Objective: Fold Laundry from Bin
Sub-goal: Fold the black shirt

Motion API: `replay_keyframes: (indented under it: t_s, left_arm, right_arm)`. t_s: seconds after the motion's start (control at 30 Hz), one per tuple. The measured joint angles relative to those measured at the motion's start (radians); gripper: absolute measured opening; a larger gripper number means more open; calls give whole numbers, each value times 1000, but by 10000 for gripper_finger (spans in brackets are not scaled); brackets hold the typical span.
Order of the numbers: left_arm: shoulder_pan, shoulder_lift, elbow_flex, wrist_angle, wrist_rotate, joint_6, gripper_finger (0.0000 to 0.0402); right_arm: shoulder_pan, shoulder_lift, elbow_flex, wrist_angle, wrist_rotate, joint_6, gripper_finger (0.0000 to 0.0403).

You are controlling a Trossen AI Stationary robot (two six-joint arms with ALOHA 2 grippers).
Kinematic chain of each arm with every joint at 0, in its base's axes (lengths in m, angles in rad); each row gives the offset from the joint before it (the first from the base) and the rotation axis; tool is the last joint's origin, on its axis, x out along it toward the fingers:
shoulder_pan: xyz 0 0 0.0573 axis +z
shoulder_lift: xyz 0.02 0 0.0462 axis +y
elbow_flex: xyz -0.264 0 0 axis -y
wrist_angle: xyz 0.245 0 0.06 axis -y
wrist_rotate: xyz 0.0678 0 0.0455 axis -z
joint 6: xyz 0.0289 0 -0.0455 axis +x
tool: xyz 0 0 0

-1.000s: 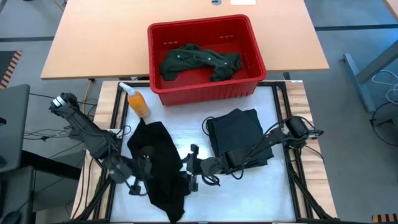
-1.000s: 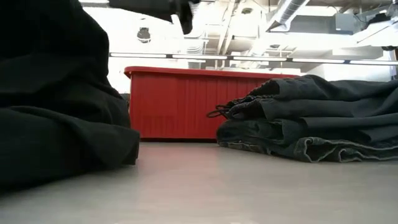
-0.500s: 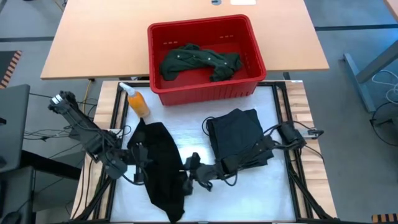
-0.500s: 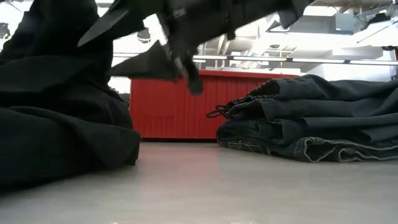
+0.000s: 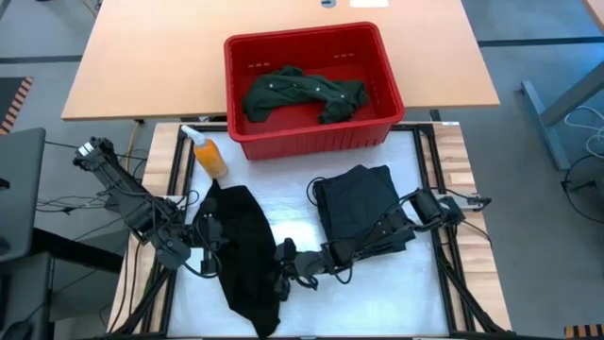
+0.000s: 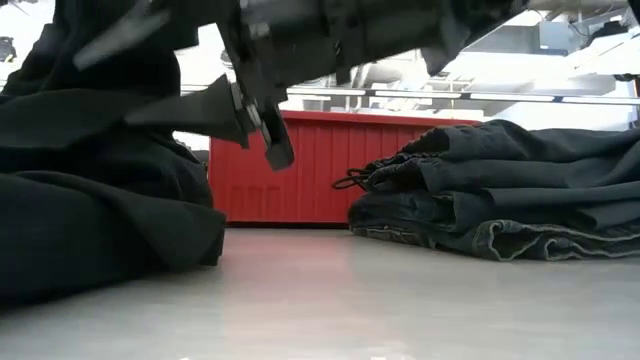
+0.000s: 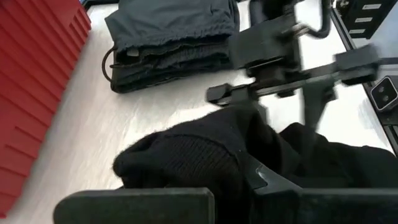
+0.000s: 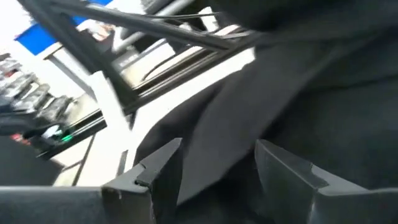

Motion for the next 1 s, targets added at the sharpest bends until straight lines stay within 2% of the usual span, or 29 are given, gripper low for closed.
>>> replay_keyframes:
  t_s: [0.2,0.33,0.43,0.53,0.67,0.73,0.83,0.9,1.0]
  left_arm:
    - [0,0,0,-1,0,0,0]
    - [0,0,0,-11,0,-1,0]
    - [0,0,0,-19,1,-5,0]
    - [0,0,0,-19,16,-7,0]
    - [-1,0,0,-33,25,-12,0]
    - [-9,-6,-1,-49,25,-12,0]
    - [-25,-30,-1,-52,23,-14,0]
    - [-41,-53,-1,-52,23,-14,0]
    - [-70,-104,2,-53,14,-11,0]
  right_arm:
    - [-26,32,1,53,-15,7,227]
    - [-27,96,51,58,-55,36,227]
    - [-30,135,99,58,-82,-5,219]
    - [-30,134,133,88,-104,-86,174]
    - [-22,101,148,83,-172,-191,51]
    - [-21,71,147,58,-211,-236,20]
    - [-23,-4,147,-33,-239,-261,18]
    - [-25,-81,147,-186,-275,-320,16]
    - [-19,-243,147,-508,-283,-428,16]
